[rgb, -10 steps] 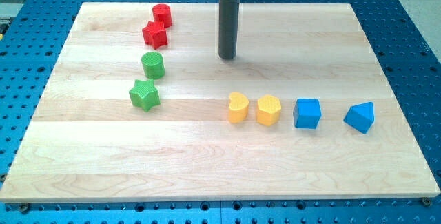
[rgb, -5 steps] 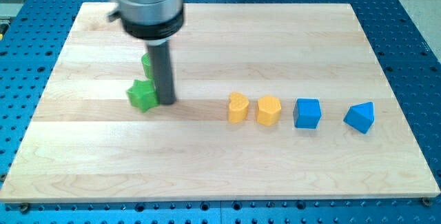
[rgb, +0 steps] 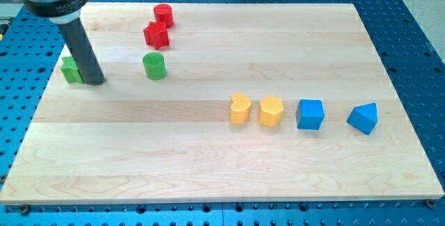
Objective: Push the green star to the top left corner of the board
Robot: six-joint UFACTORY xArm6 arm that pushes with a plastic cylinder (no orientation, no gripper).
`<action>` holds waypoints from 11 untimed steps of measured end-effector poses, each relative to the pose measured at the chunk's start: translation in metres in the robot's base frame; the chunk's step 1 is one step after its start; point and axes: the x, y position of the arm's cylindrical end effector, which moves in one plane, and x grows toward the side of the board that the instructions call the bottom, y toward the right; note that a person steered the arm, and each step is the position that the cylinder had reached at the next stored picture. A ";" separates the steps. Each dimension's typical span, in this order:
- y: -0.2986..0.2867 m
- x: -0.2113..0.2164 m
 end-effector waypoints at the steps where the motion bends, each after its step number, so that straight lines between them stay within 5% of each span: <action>1: 0.009 0.044; 4: -0.004 -0.030; 5: -0.014 0.010; 8: -0.021 -0.102; 9: -0.041 -0.058; 11: -0.078 -0.100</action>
